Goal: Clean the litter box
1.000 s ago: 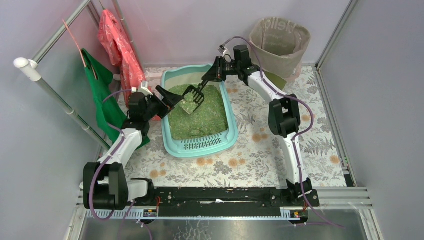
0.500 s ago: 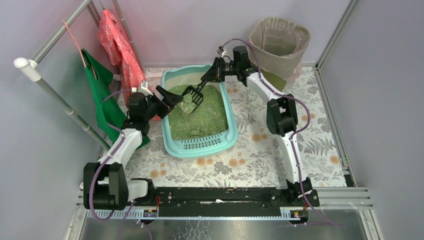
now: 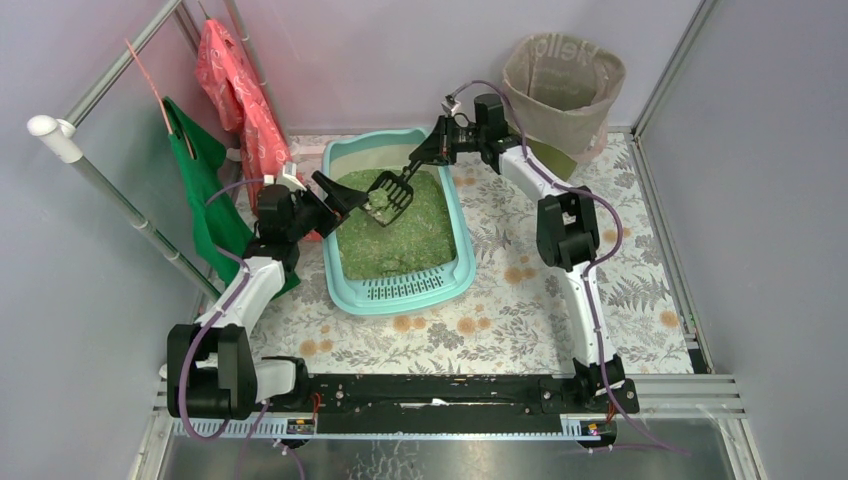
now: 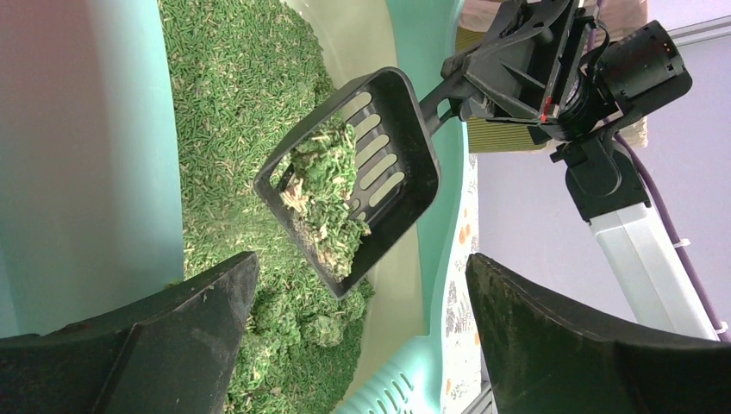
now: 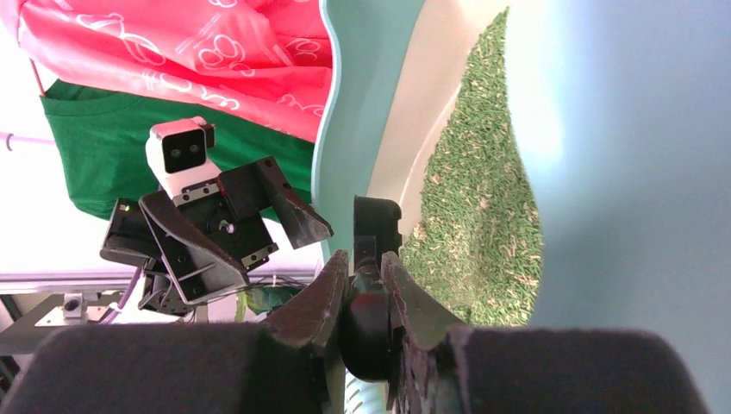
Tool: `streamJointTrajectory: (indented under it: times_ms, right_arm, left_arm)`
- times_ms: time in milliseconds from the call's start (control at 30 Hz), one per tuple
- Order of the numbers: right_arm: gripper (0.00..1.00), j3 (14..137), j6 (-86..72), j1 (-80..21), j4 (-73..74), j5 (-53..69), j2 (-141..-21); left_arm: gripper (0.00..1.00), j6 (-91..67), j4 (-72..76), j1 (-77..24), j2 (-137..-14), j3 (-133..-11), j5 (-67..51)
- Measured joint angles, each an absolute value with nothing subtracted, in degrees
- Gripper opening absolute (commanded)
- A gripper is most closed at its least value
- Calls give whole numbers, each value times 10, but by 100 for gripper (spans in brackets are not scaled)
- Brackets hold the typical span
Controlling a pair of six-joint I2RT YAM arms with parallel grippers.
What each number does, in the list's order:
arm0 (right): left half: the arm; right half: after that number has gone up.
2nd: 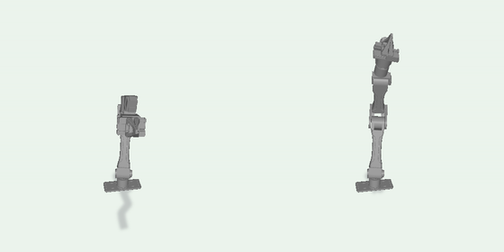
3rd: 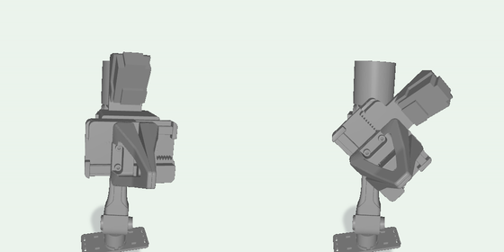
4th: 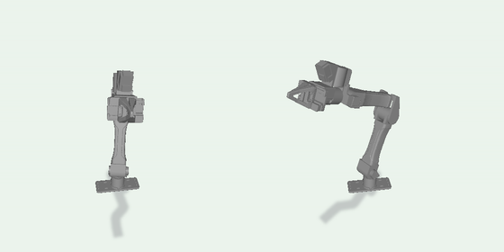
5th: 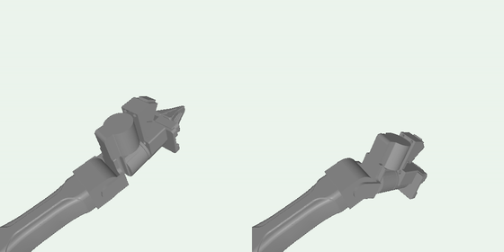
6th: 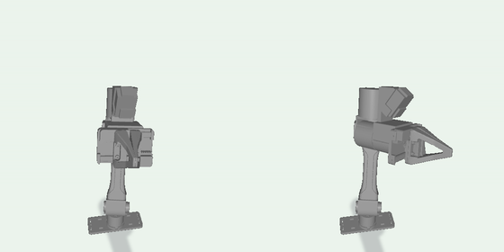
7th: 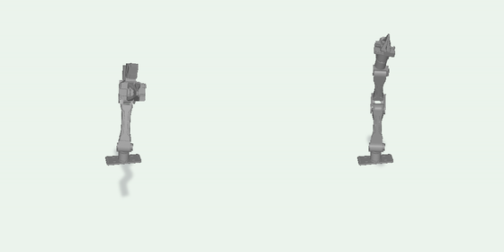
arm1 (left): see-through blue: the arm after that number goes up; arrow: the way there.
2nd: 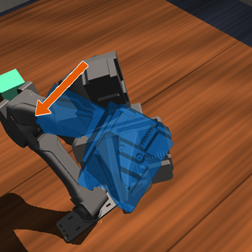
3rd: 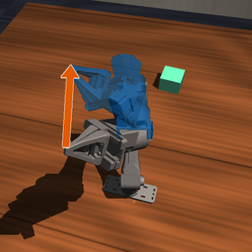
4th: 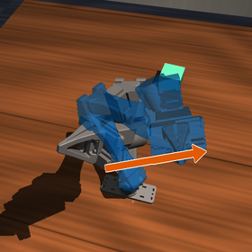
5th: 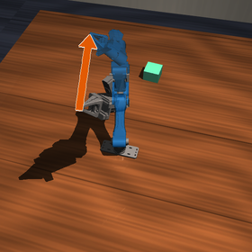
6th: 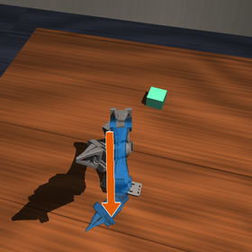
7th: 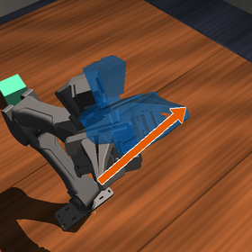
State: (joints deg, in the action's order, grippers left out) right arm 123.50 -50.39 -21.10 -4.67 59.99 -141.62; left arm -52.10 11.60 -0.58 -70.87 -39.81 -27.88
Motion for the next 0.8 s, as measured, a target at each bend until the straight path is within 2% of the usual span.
streamJointTrajectory:
  times_ms: [100, 300, 400, 800]
  right_arm:
    - [0, 1233, -488, -204, -31, 596, -1414]
    - [0, 1146, -556, -185, -140, 603, -1389]
    - [0, 1186, -515, -184, -68, 601, -1393]
    - [0, 1198, -473, -187, -33, 588, -1373]
  left_arm:
    - [98, -521, 116, -6, -709, -398, -279]
    - [98, -523, 120, -6, -714, -398, -281]
    - [98, -524, 120, -6, -714, -398, -281]
    - [98, -524, 124, -6, -714, -398, -282]
